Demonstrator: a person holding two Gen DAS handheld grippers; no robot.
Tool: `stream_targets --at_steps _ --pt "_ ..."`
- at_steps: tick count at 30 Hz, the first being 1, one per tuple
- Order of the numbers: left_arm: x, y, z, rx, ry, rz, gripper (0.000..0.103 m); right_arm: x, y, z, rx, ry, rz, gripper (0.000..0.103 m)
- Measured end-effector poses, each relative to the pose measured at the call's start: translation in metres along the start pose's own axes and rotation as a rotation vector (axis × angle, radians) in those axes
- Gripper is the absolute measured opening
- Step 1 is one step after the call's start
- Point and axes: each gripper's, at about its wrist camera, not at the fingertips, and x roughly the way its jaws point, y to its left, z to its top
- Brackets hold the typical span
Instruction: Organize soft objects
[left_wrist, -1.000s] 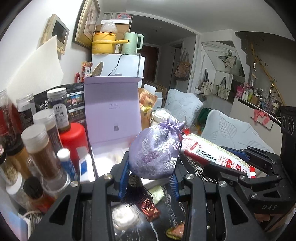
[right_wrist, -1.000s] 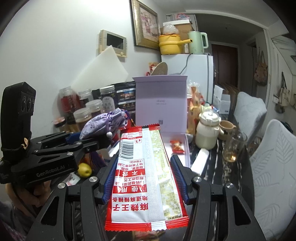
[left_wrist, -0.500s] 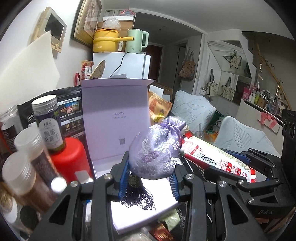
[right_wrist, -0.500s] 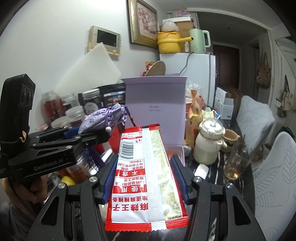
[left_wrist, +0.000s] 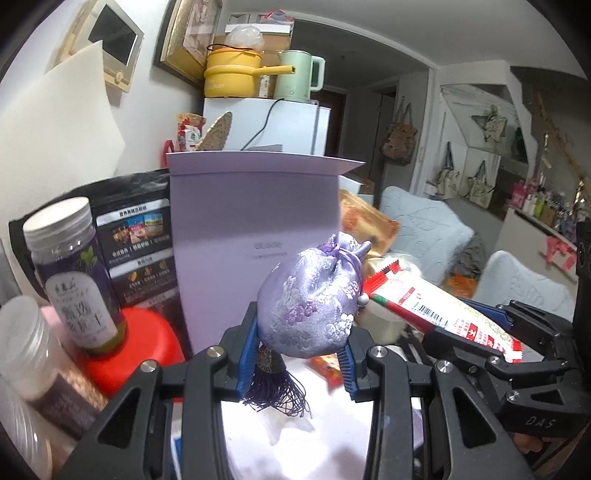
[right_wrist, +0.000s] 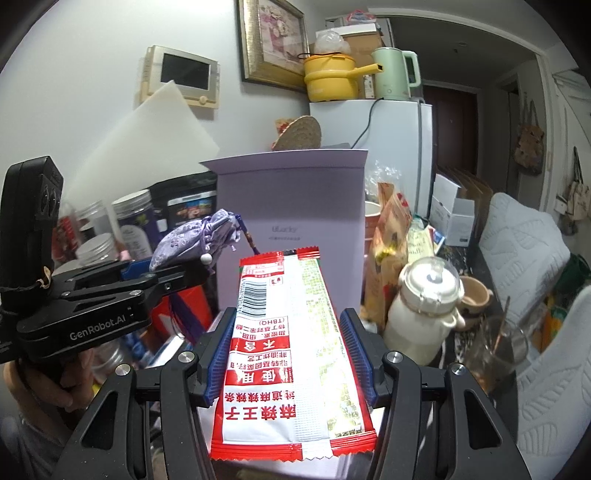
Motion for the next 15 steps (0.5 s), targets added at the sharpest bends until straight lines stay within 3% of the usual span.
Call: stream_targets --at_steps 9,15 --pt "0.032 0.007 -0.006 0.014 0.063 0.033 0.037 0.04 -0.017 -0.003 0.067 0.035 0.042 0.055" --pt "0.059 0.003 -0.019 0.036 0.144 0.076 0.037 0.065 -0.027 -0.014 0.094 0.116 0.041 0.055"
